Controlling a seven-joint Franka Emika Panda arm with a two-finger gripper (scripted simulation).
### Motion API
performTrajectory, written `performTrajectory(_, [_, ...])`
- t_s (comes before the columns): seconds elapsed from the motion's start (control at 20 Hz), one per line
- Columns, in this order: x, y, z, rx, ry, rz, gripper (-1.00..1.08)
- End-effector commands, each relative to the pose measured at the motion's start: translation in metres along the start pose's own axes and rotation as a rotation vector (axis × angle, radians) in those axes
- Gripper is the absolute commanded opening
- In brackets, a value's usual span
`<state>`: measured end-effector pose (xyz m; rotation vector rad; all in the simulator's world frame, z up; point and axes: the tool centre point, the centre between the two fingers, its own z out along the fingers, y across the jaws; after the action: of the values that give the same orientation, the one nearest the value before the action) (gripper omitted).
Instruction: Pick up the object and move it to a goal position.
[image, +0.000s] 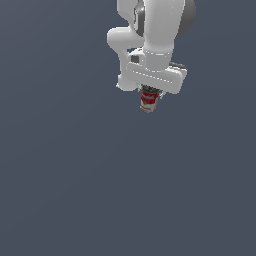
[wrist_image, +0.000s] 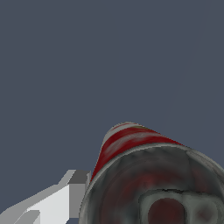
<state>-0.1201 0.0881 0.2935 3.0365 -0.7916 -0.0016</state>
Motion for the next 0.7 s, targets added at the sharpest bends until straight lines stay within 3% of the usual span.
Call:
performTrajectory(0.0, [-0.008, -0.005, -0.027, 0.001, 0.002, 0.0, -1.0])
performTrajectory(0.65, [-0.04, -0.029, -0.132, 0.003, 0.001, 0.0, -1.0])
